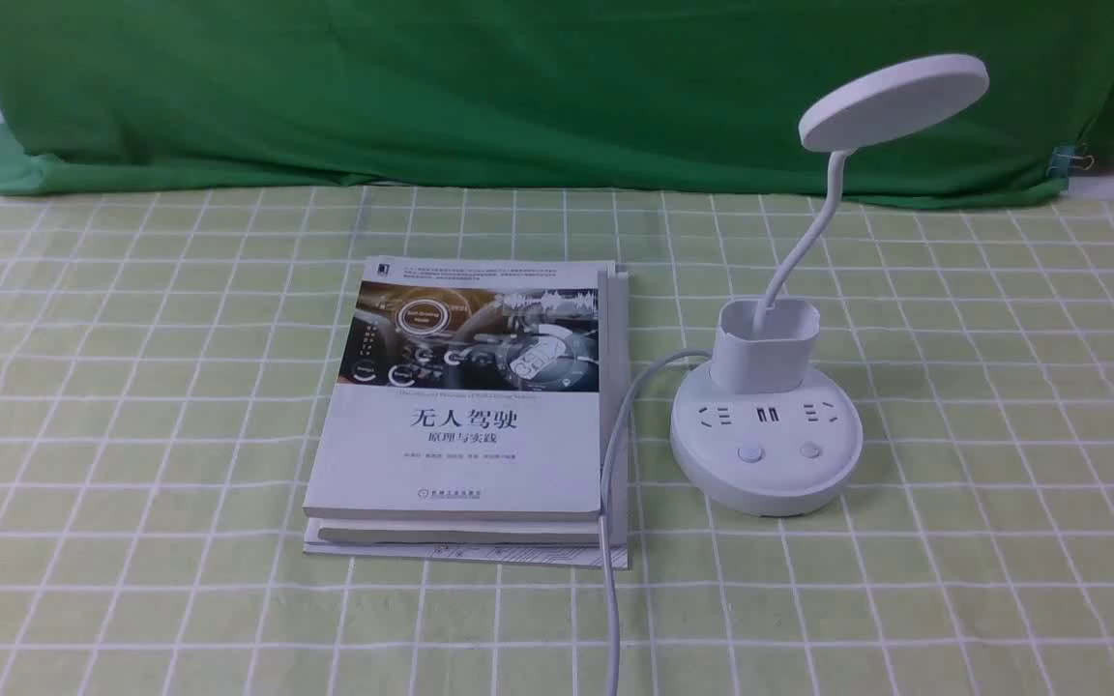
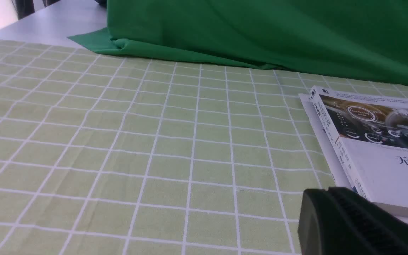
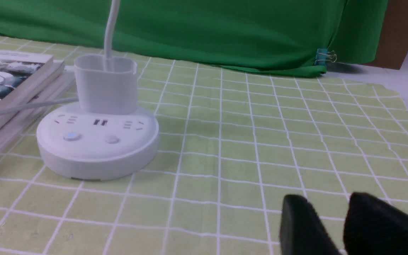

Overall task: Turn on the table lamp on the green coffee tablecloth with your hand.
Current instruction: 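Press the button on the base of the white desk lamp with the right gripper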

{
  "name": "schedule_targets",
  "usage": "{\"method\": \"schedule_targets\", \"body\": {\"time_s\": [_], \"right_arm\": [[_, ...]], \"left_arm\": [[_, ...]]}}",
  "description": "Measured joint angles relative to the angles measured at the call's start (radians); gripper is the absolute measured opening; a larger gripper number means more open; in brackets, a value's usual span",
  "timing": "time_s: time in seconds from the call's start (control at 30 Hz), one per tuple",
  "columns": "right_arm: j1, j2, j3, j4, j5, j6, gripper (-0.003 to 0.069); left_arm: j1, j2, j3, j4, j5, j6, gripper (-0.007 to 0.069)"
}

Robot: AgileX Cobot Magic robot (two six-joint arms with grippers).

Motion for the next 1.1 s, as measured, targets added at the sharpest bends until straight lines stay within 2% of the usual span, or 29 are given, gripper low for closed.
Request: {"method": "schedule_targets", "body": {"time_s": [0.87,0.97,1.03,1.07,1.1], "right_arm": [[0.0,0.0,0.0,0.0,-0.017,0.004,0.0245],[0.0,0.0,0.0,0.0,-0.043,0.06,0.0245],[0.0,0.0,0.0,-0.001,-0.106,0.23,0.0245],[0.0,0.0,0.0,-0.001,-0.119,0.243,0.0245],[0.0,0.0,0.0,0.0,-0.166,0.36,0.0245]], "left_arm": [[0.0,0.0,0.0,0.0,0.001,0.0,0.0003],[0.0,0.0,0.0,0.0,0.001,0.0,0.0003],[0.0,0.0,0.0,0.0,0.001,0.0,0.0003],[0.0,0.0,0.0,0.0,0.001,0.0,0.0003],[0.0,0.0,0.0,0.0,0.001,0.0,0.0003]]}}
